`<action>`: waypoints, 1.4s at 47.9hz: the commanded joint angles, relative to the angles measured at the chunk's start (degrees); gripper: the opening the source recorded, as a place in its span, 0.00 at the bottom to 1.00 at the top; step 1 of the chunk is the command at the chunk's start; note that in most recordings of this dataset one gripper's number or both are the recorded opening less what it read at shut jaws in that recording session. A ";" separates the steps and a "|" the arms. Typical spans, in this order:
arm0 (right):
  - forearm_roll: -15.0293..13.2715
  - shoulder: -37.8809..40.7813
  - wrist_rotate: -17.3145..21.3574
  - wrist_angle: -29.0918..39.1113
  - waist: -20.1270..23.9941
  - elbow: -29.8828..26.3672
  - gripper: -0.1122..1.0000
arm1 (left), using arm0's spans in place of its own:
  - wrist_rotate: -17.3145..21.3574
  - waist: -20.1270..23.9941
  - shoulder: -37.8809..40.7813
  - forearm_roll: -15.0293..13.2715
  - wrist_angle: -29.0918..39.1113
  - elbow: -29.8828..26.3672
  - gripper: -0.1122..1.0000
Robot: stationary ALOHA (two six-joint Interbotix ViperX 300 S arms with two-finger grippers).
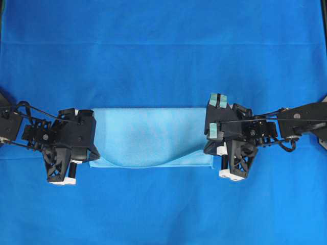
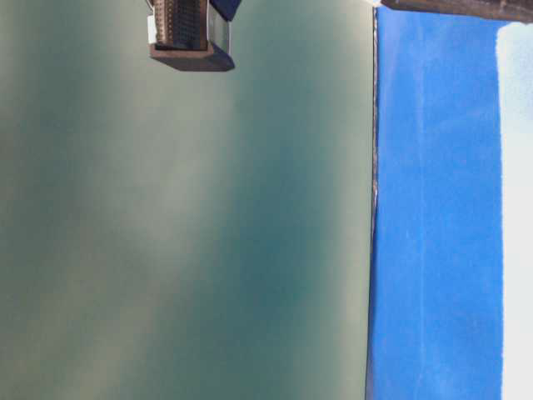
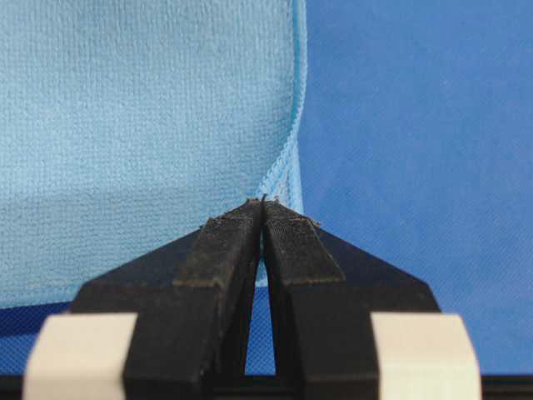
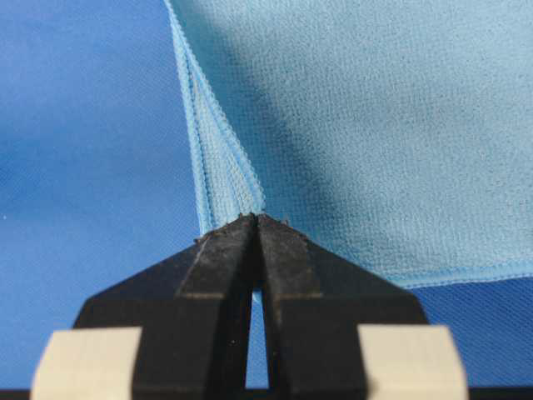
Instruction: Fold the light blue towel.
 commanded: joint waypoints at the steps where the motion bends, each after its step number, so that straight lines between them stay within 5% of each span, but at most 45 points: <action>1: 0.09 -0.62 0.00 -0.53 0.26 -1.05 0.12 | 0.09 0.00 -0.53 -0.09 -0.79 -1.23 0.15; 4: 0.09 -0.62 0.00 -0.35 0.26 -1.23 0.20 | 0.26 0.00 -0.97 -0.09 -0.70 -1.49 0.26; 12: -0.79 -1.49 -0.35 1.67 0.18 -2.11 0.64 | 1.05 1.49 -3.08 -0.09 -0.53 -1.58 0.71; 15: -1.76 -1.93 -0.44 2.20 -0.62 -2.02 0.68 | 1.14 3.08 -3.78 -0.09 -0.44 -1.23 0.81; 34: -8.00 -2.11 -0.44 3.78 -13.45 -1.49 0.63 | 9.67 15.82 -2.20 0.00 -0.09 -0.70 0.73; 67: -9.23 6.94 -0.44 -1.93 -17.05 0.62 0.63 | 10.81 20.39 6.86 0.00 -2.90 1.76 0.70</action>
